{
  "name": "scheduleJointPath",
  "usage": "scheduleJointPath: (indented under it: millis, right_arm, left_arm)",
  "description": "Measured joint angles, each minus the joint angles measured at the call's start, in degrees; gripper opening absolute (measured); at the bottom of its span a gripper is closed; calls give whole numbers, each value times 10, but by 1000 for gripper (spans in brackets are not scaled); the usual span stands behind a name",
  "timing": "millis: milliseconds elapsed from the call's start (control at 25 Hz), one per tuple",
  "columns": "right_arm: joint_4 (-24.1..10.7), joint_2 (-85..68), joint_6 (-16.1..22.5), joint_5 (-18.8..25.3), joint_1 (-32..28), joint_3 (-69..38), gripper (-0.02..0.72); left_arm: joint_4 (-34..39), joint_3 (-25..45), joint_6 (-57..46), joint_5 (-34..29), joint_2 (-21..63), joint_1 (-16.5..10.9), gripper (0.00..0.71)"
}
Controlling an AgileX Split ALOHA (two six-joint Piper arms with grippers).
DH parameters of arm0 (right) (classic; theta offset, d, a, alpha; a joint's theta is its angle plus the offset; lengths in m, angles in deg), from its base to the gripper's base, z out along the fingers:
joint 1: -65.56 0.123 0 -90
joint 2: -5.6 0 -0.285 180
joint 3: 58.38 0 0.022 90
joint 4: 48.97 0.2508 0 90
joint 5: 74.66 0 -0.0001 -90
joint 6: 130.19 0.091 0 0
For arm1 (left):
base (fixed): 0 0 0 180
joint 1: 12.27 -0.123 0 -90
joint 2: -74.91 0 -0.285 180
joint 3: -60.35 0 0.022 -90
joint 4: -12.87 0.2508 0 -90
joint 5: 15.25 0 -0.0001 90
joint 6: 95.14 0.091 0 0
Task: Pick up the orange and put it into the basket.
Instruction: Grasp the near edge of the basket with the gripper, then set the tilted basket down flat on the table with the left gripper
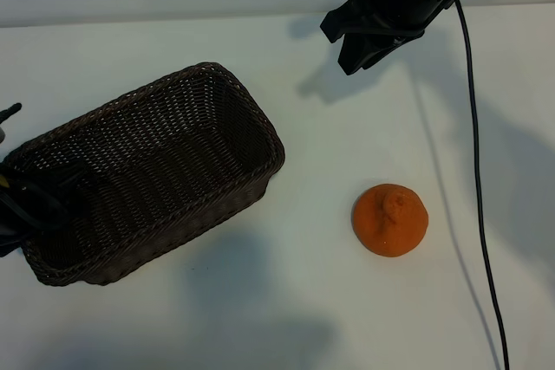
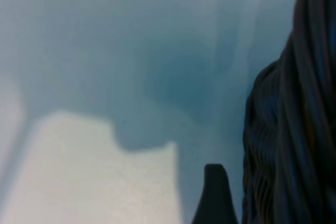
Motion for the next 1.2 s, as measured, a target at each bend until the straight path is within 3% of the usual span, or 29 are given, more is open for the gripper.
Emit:
scheduleJointPath:
  millis: [80, 240, 720, 960, 1200]
  right_arm:
    - [0, 0, 0, 0, 0, 0, 241]
    - [0, 0, 0, 0, 0, 0, 241]
    - [0, 0, 0, 0, 0, 0, 241]
    - [0, 0, 0, 0, 0, 0, 241]
    - [0, 0, 0, 0, 0, 0, 241]
  left_arm:
    - [-4, 0, 1, 5, -7, 0, 554]
    - [-13, 1, -2, 7, -12, 0, 441]
    - [-30, 1, 23, 11, 1, 0, 434]
    - [-117, 1, 138, 2, 52, -2, 434]
    - [-253, -17, 313, -36, 54, -31, 430]
